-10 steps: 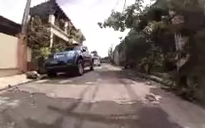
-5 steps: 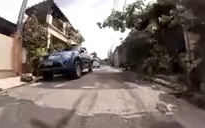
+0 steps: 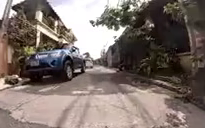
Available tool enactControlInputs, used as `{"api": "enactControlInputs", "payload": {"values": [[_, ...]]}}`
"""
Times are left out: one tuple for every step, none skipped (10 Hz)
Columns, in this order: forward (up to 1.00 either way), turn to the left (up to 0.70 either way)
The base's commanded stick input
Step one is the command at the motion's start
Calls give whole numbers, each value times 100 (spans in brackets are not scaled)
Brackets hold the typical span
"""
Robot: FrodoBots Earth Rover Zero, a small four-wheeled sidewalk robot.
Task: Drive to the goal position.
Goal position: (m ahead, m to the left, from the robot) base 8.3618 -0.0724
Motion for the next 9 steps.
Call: {"api": "enactControlInputs", "payload": {"values": [[70,0],[70,0],[70,0],[70,0],[70,0],[70,0],[70,0],[70,0],[70,0]]}}
